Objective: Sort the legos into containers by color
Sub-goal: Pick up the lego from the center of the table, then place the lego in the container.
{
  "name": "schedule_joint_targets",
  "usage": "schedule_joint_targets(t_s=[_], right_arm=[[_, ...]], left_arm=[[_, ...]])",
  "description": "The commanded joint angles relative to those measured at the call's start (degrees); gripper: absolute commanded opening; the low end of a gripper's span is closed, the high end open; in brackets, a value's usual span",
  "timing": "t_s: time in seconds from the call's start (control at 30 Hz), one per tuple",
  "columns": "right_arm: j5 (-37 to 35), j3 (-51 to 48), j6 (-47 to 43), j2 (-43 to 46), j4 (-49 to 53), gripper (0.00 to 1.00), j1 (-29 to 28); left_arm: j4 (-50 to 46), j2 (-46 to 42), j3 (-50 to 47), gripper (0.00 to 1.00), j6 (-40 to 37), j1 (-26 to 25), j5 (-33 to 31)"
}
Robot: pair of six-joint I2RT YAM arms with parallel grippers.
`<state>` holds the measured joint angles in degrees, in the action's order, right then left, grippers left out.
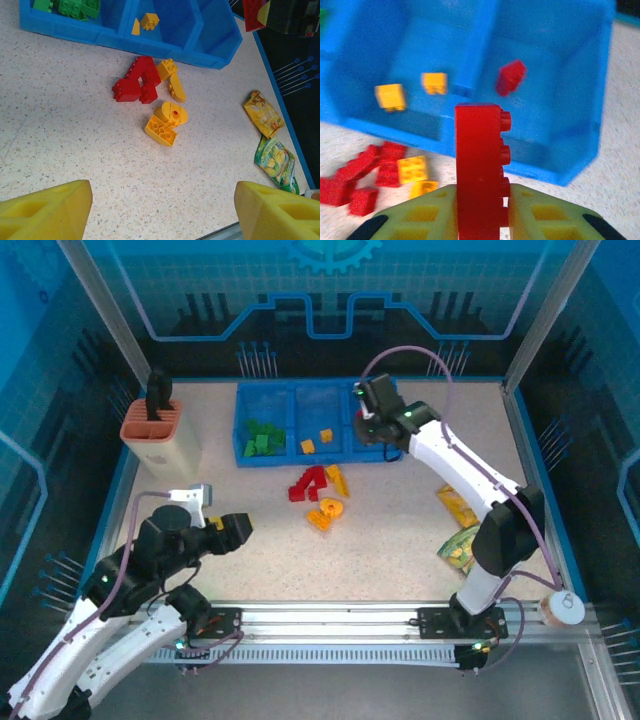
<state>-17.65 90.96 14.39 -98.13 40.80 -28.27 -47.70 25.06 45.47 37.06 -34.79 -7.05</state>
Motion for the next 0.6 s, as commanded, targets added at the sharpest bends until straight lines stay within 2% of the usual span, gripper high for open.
schedule_joint_targets(t_s=[0.0,0.27,0.57], right_arm=[[5.95,-2.17,1.72,-4.42,-2.02,0.31,2.36],[2.75,5.39,0.99,-15.34,-0.85,0.31,3.93],[2.05,12.90,0.15,-19.47,1.52,0.32,4.02]], left_arm=[[1.37,0.42,-0.65,0.76,-0.25,-0.40,0.80],[-0.74,0.52,-0.46,0.76,-0.22,-0.49,0.33],[-0.49,1.11,-3.30,0.75,0.81,-0.56,0.87]])
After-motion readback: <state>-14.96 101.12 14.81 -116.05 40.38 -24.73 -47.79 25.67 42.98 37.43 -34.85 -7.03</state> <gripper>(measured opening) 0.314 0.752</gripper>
